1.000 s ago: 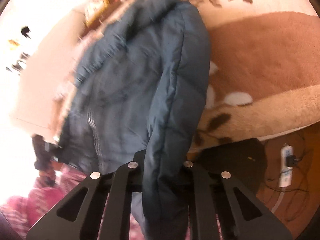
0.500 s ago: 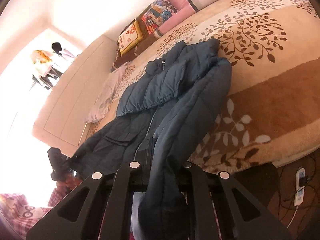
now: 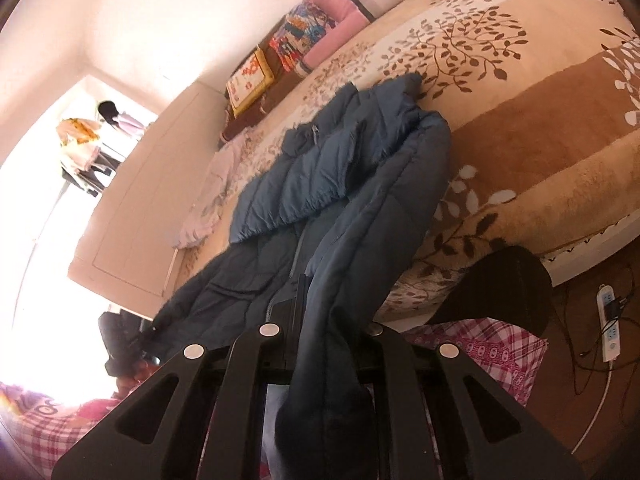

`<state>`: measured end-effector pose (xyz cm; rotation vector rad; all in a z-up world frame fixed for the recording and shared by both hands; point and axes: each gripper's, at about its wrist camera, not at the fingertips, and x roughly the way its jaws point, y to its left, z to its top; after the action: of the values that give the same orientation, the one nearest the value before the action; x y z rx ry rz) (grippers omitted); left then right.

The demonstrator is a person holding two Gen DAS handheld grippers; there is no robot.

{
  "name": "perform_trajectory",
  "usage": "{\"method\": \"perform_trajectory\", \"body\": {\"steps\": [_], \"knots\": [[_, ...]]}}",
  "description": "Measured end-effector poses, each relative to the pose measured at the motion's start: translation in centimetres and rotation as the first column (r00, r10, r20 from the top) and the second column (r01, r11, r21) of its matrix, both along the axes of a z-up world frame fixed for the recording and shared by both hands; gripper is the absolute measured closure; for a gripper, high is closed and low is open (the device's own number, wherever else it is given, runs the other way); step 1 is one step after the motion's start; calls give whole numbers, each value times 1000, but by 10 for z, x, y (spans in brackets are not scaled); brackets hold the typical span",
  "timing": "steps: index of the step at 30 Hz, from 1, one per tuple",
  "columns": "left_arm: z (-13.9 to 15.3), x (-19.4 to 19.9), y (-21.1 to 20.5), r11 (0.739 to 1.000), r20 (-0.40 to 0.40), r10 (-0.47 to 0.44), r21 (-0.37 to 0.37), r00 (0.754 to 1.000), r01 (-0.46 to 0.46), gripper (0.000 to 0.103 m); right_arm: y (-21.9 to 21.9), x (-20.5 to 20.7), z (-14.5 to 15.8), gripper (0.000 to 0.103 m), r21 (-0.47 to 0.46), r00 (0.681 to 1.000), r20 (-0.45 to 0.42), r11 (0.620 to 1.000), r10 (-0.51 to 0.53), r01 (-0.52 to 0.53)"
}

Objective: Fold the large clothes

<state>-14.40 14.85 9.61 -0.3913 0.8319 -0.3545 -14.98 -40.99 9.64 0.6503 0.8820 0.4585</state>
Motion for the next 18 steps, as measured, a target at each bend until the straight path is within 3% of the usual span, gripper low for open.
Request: {"method": "perform_trajectory", "body": {"steps": [9, 18], "knots": [[34, -14, -9, 999, 87, -28, 27, 996, 26, 91, -4, -4, 26, 92, 43, 997, 74, 999, -27, 24], [71, -29, 7, 998, 161, 2, -58, 987, 7, 91, -29, -16, 50, 92, 177, 988, 115, 981, -100, 79]]}}
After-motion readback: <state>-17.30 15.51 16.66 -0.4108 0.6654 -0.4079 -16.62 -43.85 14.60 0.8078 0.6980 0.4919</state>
